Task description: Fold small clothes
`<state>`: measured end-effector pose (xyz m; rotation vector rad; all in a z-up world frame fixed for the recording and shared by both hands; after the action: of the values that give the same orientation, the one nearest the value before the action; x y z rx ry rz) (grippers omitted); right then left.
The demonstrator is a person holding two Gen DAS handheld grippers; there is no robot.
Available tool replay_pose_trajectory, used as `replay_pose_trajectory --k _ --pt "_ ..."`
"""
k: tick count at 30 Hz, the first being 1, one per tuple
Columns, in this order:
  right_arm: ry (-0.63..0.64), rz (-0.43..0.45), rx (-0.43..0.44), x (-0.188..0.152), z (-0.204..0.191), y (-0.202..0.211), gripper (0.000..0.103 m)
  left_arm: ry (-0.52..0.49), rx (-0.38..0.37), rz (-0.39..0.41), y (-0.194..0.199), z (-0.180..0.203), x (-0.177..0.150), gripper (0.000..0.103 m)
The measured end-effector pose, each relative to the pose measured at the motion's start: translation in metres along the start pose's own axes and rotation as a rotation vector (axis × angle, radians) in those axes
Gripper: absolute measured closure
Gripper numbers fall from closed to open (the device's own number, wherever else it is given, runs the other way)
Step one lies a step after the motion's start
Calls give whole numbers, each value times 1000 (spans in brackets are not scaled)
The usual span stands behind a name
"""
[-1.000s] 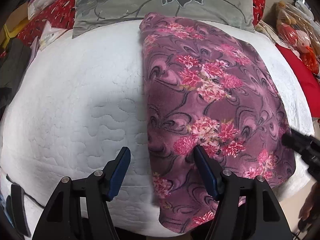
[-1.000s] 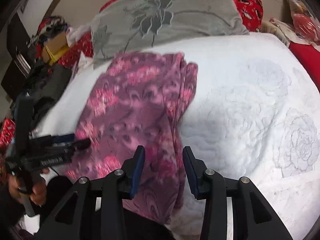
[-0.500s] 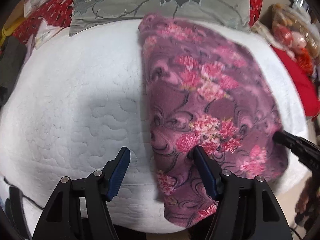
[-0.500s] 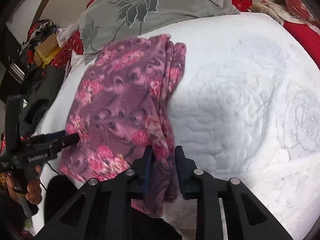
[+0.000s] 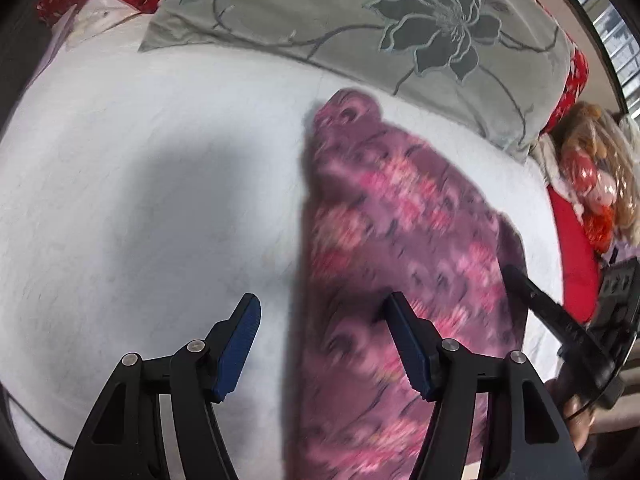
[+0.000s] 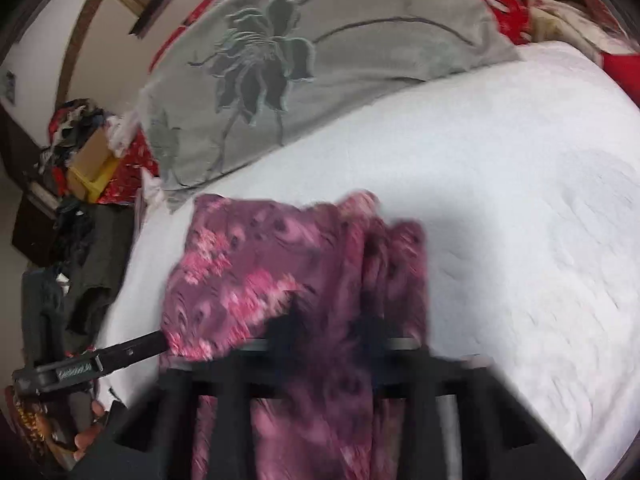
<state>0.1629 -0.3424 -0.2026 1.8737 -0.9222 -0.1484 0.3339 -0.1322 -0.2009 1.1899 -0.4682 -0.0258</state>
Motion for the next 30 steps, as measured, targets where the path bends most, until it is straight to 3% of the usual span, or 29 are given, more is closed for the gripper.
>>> replay_pose_trajectory --k 4,6,7,10,11,12,15,17,18,20,21,22,26,28,30 --pt "5 111 16 12 3 21 99 -3 -2 38 -11 5 19 38" --pt "-39 99 -14 7 23 13 99 -6 22 -3 -36 4 20 35" --pt "-49 48 -64 -1 37 -2 99 -14 37 -27 -47 4 19 34" --pt "-68 42 -74 -5 44 -3 98 -35 43 -17 -43 4 23 36" --pt "-71 64 -87 -2 41 7 89 -50 50 -9 -36 4 24 37" --pt "-63 73 -81 -2 37 14 89 -62 51 7 -27 4 22 39" --pt "13 78 56 -14 11 44 87 -107 54 61 -1 8 2 37" --pt "94 57 86 -35 1 54 77 -137 61 69 4 12 -22 36" --pt "131 48 64 -43 0 53 71 -157 86 52 -1 14 -36 36" --pt "229 -13 -86 -69 12 35 72 -195 136 -1 -17 14 -55 33" --pt "263 -21 -134 -75 15 29 66 -190 145 -1 -17 16 -56 34" --pt "277 15 -140 -76 15 35 65 -171 141 12 -10 16 -58 34" --pt "238 14 -119 -86 12 61 62 -173 145 65 19 18 -73 34" --pt "240 -12 -143 -101 18 63 49 -209 182 36 11 17 -87 27" --pt "234 -60 -235 -116 37 53 34 -228 203 28 8 19 -97 27"
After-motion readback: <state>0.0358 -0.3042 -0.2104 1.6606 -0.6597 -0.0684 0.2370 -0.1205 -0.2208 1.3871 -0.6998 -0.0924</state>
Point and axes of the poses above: each gripper's, at about its wrist camera, not at the fingertips, and y roughly against the way its jaws point, z to its right, x to its top, the point moved 8 cm from there along -y, roughly the way its jaws point, and after that the axes turned 7 degrees about -y, right-handed, at the moved point
